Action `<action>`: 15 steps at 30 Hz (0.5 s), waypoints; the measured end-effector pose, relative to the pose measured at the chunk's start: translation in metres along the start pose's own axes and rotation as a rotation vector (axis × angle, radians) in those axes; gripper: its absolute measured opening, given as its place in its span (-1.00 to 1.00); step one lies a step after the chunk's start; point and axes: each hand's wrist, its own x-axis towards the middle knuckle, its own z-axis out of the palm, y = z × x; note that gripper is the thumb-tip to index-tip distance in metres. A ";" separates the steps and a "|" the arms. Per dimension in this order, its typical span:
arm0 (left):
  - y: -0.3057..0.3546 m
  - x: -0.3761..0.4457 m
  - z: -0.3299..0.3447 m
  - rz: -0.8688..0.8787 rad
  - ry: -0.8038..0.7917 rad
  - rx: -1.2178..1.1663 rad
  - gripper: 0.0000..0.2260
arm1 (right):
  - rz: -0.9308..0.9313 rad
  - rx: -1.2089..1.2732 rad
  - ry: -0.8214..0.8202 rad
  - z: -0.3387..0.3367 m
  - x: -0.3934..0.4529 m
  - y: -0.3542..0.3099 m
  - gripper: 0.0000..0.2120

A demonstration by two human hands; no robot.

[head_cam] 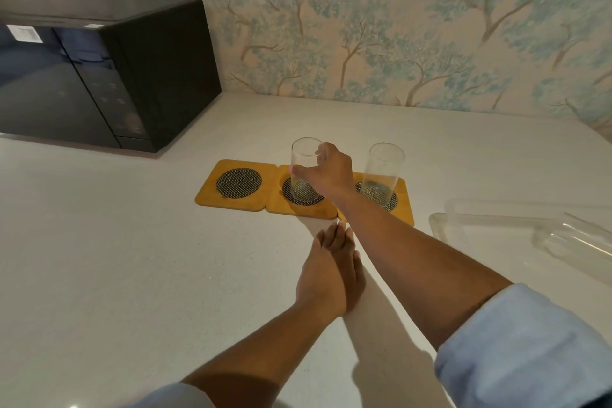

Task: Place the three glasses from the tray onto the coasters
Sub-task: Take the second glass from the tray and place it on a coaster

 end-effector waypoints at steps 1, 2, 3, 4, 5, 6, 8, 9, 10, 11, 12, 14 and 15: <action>0.000 0.001 0.001 -0.006 -0.025 0.027 -0.50 | -0.003 -0.002 -0.005 0.001 0.001 0.000 -0.28; 0.000 0.002 0.003 -0.022 -0.048 0.025 -0.51 | -0.004 -0.002 -0.011 0.001 0.001 0.000 -0.27; 0.001 0.005 0.002 -0.042 -0.073 0.011 -0.51 | -0.004 0.000 -0.014 0.001 0.002 0.000 -0.27; 0.001 0.005 0.002 -0.043 -0.076 0.011 -0.52 | -0.003 0.004 -0.018 0.002 0.003 -0.001 -0.26; 0.002 0.006 0.002 -0.035 -0.075 0.016 -0.52 | -0.002 0.005 -0.020 0.002 0.002 -0.002 -0.25; 0.002 0.005 0.002 -0.027 -0.066 0.019 -0.52 | -0.001 0.003 -0.021 0.002 0.002 -0.002 -0.24; 0.001 0.004 -0.001 -0.037 -0.058 0.009 -0.53 | -0.001 -0.002 -0.018 0.003 0.001 -0.003 -0.23; 0.002 0.003 -0.001 -0.044 -0.059 0.004 -0.53 | 0.002 -0.004 -0.015 0.003 0.000 -0.003 -0.23; 0.003 0.002 -0.002 -0.049 -0.064 -0.026 -0.53 | 0.007 0.000 -0.012 0.001 -0.001 -0.003 -0.22; 0.003 0.002 -0.002 -0.053 -0.089 -0.031 -0.53 | 0.012 0.009 -0.003 0.001 -0.002 -0.003 -0.19; 0.004 0.003 -0.003 -0.059 -0.104 -0.060 -0.53 | 0.016 0.012 0.007 0.000 -0.002 -0.003 -0.16; 0.006 0.004 -0.001 -0.082 -0.080 -0.094 -0.52 | 0.016 0.000 0.017 -0.005 -0.008 -0.004 -0.11; 0.005 0.005 0.001 -0.080 -0.071 -0.081 -0.52 | 0.020 -0.008 0.017 -0.009 -0.010 -0.005 -0.09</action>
